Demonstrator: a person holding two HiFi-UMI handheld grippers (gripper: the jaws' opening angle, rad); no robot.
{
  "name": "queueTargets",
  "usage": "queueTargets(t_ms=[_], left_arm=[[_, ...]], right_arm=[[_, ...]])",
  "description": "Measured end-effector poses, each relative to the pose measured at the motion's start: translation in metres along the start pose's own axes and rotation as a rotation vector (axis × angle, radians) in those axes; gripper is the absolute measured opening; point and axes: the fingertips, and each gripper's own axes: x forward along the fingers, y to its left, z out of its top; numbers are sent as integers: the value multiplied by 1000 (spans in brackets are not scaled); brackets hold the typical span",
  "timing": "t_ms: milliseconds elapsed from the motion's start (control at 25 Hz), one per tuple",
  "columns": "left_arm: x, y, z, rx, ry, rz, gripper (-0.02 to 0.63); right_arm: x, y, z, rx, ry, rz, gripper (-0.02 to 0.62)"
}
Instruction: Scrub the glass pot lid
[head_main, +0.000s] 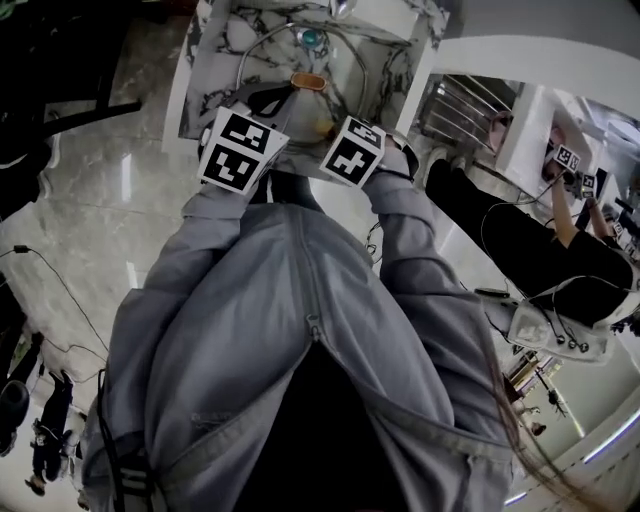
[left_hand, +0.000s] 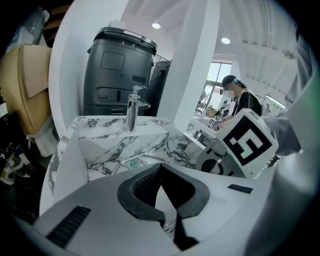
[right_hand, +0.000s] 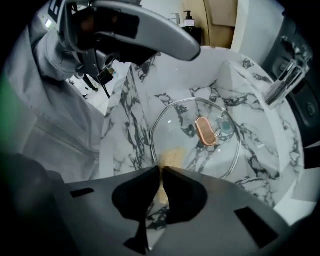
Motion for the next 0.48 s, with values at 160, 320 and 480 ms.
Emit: queueTargets(t_ms=[160,320,480], left_arm=[[-19,-13,10,21,-10,-12,15],[-32,-22,19,60,-41,-28,15],[-52,-26,45,107,-106,-26,15]], right_arm=[[-42,8,5,63,-88,-52,46],[-79,0,12,114,-185,-178,46],[-134,-13,27,143,-307,-352,46]])
